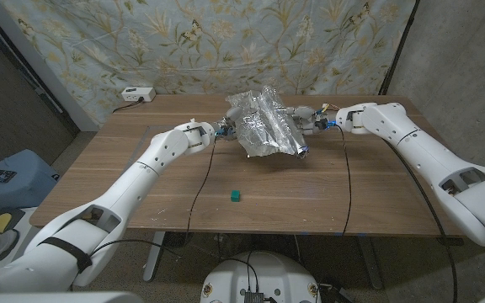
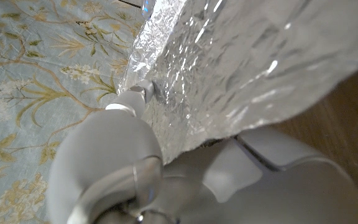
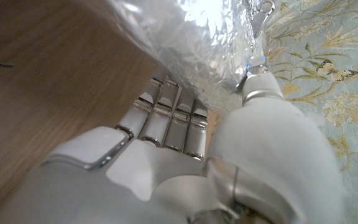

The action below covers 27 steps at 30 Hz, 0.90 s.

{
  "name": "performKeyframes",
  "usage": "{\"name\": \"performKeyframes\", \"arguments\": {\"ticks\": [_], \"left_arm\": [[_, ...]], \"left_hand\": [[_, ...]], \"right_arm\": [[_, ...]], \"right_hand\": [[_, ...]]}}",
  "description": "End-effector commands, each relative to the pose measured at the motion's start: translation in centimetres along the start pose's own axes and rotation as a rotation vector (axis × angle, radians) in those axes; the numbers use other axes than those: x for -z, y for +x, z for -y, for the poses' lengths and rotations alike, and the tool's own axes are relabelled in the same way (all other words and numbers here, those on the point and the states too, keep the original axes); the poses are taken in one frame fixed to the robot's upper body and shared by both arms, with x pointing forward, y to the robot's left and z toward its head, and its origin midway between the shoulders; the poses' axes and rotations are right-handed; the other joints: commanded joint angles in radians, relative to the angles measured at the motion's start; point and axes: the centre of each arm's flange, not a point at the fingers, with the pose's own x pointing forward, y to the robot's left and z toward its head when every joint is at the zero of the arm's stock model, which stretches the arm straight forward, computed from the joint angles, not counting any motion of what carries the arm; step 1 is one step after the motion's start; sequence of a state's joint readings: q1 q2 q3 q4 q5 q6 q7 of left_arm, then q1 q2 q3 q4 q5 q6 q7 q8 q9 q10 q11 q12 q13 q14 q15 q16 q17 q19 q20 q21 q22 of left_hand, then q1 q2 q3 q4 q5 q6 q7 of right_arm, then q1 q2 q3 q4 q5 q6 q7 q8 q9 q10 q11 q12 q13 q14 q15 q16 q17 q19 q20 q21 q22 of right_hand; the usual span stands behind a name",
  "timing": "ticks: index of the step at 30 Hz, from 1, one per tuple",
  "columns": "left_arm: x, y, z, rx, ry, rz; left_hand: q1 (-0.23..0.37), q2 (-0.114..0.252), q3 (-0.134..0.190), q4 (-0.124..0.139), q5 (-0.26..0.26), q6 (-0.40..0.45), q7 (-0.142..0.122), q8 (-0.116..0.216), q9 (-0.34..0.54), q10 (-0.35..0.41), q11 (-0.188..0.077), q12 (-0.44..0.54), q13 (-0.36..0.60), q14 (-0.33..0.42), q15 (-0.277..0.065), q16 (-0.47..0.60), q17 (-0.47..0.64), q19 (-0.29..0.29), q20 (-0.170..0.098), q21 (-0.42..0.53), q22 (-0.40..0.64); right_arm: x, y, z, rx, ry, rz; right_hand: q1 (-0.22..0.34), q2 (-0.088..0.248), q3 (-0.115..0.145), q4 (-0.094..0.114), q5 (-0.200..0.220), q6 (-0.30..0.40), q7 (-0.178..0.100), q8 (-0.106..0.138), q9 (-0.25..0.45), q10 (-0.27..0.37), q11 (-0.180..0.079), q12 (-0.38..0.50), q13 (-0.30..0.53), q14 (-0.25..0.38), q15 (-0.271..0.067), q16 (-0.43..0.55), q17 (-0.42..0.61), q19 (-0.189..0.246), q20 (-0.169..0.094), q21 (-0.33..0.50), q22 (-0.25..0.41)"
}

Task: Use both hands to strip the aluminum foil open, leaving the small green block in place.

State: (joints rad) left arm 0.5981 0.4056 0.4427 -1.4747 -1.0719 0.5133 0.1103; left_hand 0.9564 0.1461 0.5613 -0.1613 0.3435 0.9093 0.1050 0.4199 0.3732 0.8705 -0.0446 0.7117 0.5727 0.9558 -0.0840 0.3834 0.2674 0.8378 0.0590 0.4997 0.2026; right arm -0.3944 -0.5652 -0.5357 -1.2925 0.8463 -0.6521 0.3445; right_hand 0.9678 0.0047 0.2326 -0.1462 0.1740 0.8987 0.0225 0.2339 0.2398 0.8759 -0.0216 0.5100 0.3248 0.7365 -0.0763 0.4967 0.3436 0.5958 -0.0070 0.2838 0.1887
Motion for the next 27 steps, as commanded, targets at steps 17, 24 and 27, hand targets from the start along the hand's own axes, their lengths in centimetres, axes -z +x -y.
{"name": "performKeyframes", "arguments": {"ticks": [17, 24, 27], "left_arm": [[-0.5, 0.4, -0.4, 0.018, 0.001, 0.002], [-0.6, 0.6, -0.4, 0.015, 0.007, -0.001], [-0.5, 0.6, -0.3, 0.016, 0.005, -0.003]], "left_hand": [[0.01, -0.001, 0.008, 0.002, -0.005, -0.002, -0.006, 0.017, 0.018, 0.004, -0.01, 0.011, 0.018, 0.011, -0.007, -0.007, 0.011, -0.002, -0.004, 0.012, 0.001], [0.01, -0.003, 0.01, 0.001, -0.005, -0.004, -0.005, 0.021, 0.023, 0.005, -0.01, 0.013, 0.023, 0.014, -0.004, -0.008, 0.012, -0.003, -0.004, 0.015, 0.001], [0.01, -0.004, 0.01, 0.001, -0.006, -0.001, -0.006, 0.024, 0.025, 0.006, -0.009, 0.013, 0.024, 0.016, -0.005, -0.009, 0.012, -0.003, -0.004, 0.016, 0.001]], "right_arm": [[1.0, 0.4, 0.8, -0.033, 0.156, 0.029], [1.3, 0.4, 0.8, -0.048, 0.188, 0.031], [1.5, 0.4, 0.9, -0.056, 0.202, 0.032]], "right_hand": [[0.051, 0.071, -0.01, 0.003, 0.004, -0.014, 0.0, -0.008, 0.008, -0.025, 0.007, -0.008, 0.005, -0.018, -0.035, -0.012, -0.004, -0.005, 0.012, -0.004, 0.001], [0.047, 0.071, -0.012, 0.005, 0.004, -0.026, 0.002, -0.013, 0.008, -0.032, 0.01, -0.011, 0.005, -0.024, -0.029, -0.017, -0.006, -0.005, 0.014, -0.004, 0.001], [0.045, 0.072, -0.013, 0.005, 0.004, -0.028, 0.005, -0.013, 0.009, -0.039, 0.012, -0.012, 0.007, -0.034, -0.022, -0.022, -0.007, -0.002, 0.027, -0.003, 0.001]]}}
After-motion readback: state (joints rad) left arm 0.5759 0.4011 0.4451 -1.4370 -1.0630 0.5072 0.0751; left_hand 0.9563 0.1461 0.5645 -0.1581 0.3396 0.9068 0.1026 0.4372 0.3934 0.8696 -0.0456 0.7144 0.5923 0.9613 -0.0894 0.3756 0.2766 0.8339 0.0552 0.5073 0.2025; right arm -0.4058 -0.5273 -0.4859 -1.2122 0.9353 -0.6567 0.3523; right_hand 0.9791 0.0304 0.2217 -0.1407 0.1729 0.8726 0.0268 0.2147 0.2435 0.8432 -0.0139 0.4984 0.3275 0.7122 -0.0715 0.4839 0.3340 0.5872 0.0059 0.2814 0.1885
